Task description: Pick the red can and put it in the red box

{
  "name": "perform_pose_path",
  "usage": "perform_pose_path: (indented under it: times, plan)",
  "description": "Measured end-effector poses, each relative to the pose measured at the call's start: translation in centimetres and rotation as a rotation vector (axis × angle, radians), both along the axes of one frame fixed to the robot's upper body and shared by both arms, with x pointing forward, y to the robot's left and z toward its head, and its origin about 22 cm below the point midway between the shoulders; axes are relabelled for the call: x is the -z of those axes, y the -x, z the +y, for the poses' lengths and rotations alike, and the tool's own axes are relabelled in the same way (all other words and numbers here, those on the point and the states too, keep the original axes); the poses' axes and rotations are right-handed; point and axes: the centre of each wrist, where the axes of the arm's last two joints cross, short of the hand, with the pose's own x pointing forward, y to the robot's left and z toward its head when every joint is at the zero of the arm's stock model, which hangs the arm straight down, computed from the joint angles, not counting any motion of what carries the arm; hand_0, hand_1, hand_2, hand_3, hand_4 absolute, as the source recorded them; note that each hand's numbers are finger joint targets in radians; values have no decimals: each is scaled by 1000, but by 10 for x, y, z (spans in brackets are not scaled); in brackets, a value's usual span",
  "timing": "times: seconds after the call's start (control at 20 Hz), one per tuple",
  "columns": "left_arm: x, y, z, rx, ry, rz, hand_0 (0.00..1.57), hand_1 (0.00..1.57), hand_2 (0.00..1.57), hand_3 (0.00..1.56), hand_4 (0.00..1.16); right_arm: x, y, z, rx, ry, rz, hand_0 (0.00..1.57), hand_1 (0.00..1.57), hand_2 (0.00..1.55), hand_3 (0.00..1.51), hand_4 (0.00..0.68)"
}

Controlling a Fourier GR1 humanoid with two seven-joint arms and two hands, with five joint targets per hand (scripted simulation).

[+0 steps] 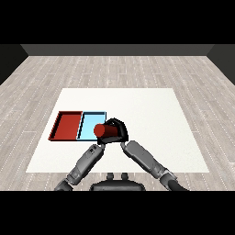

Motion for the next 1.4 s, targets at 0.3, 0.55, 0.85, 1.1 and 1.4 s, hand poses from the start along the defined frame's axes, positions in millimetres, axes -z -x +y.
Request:
perform_pose_path:
  times: [0.3, 0.55, 0.85, 1.1, 1.4]
  plan:
    - [-1, -2, -4, -52, 0, -35, 1571, 1571, 1528, 1436, 1041, -6, -4, -4, -8, -29, 9, 1422, 1422, 1414, 1363, 474]
    - [-5, -5, -2, -73, -11, -62, 1571, 1571, 1529, 1455, 1118, -7, 1, -2, -13, -24, 13, 0, 0, 0, 0, 0]
    - [-5, -4, -6, -85, -34, -67, 1571, 1571, 1541, 1466, 1123, -6, 3, -6, -19, 15, -1, 0, 0, 0, 0, 0]
    - [-5, -2, -2, -88, -35, -64, 1571, 1571, 1571, 1509, 1147, -5, -3, -17, -5, 15, 1, 0, 0, 0, 0, 0]
    - [-6, 4, 2, -101, -23, -38, 1571, 1571, 1571, 1489, 1144, -13, -5, -28, 43, -18, -34, 0, 0, 0, 0, 0]
